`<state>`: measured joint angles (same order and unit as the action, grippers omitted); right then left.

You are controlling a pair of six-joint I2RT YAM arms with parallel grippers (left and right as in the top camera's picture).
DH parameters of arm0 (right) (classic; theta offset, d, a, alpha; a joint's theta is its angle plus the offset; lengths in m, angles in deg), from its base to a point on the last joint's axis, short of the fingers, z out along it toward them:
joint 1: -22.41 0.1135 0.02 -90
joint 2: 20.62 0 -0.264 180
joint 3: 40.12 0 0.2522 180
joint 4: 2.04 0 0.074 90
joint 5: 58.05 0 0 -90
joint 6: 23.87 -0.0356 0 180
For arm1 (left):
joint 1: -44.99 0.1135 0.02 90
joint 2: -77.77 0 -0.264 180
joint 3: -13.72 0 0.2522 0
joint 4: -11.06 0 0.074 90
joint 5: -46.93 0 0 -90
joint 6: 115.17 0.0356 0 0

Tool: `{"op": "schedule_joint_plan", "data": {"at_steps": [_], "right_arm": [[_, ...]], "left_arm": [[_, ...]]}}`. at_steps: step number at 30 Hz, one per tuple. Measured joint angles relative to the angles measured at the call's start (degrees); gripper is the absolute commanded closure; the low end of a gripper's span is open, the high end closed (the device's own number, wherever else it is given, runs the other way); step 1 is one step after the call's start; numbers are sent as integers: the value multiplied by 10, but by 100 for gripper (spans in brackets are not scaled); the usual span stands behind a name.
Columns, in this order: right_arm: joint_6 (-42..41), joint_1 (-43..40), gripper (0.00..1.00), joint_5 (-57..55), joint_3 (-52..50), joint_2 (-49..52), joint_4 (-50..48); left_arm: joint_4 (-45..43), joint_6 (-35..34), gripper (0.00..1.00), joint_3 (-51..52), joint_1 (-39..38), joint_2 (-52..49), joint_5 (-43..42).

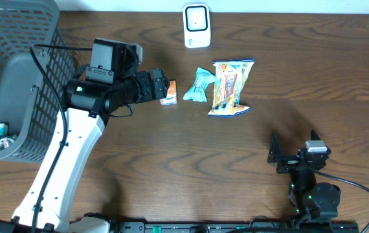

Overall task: Scan the item barcode
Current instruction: 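Lift the left gripper away from the orange box and swing toward basket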

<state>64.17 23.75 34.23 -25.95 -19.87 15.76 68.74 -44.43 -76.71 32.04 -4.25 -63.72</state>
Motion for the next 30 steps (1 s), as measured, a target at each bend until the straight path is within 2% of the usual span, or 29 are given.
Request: {"op": "schedule_joint_plan", "data": {"at_steps": [19,30], "right_arm": [[0,0,1,0,0,0,0],[0,0,1,0,0,0,0]], "left_arm": [[52,0,2,0,0,0,0],[47,0,2,0,0,0,0]]}}
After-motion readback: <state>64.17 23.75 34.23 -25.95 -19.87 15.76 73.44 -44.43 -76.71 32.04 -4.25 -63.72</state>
